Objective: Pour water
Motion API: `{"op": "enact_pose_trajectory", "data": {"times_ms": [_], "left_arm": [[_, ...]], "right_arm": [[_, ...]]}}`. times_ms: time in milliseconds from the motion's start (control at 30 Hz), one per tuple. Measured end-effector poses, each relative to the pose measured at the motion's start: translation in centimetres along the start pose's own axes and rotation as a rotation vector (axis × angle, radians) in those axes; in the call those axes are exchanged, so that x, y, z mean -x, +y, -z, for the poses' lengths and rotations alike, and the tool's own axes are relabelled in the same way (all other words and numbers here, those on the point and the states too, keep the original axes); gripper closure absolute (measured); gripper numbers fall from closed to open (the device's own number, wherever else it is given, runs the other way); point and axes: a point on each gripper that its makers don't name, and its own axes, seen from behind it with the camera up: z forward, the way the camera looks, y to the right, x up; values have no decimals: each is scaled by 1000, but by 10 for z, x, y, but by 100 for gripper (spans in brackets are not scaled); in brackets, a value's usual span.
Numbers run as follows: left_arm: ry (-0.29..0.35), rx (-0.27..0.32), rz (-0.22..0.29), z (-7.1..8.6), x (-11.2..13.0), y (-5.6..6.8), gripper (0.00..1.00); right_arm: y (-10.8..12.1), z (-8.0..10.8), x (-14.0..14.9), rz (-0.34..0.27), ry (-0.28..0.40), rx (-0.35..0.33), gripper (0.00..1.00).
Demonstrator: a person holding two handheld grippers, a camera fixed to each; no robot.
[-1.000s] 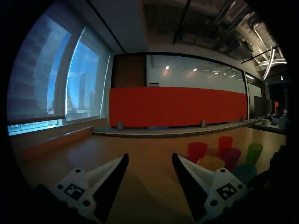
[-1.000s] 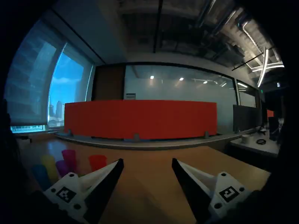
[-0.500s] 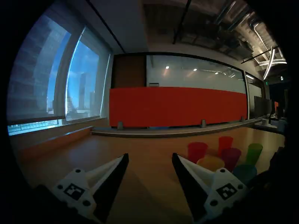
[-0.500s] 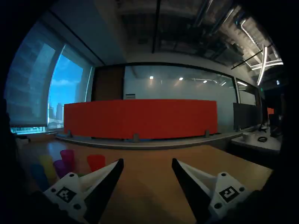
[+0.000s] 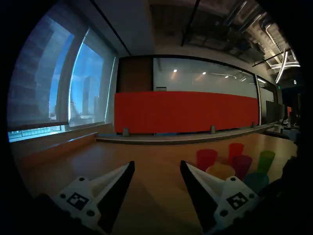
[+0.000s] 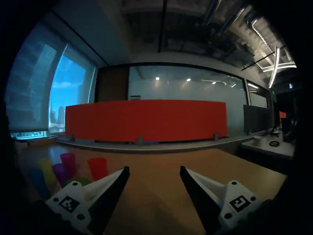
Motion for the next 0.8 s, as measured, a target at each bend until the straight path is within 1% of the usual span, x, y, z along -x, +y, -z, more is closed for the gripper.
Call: {"op": "enact_pose_trajectory", "data": {"times_ms": [400,800], "left_arm": [[0,0,0,0,0,0,14],[0,0,0,0,-1,-1,14]], "right_arm": [[1,0,4,11,-17,4,0],[0,1,4,8,-18,1,0]]}}
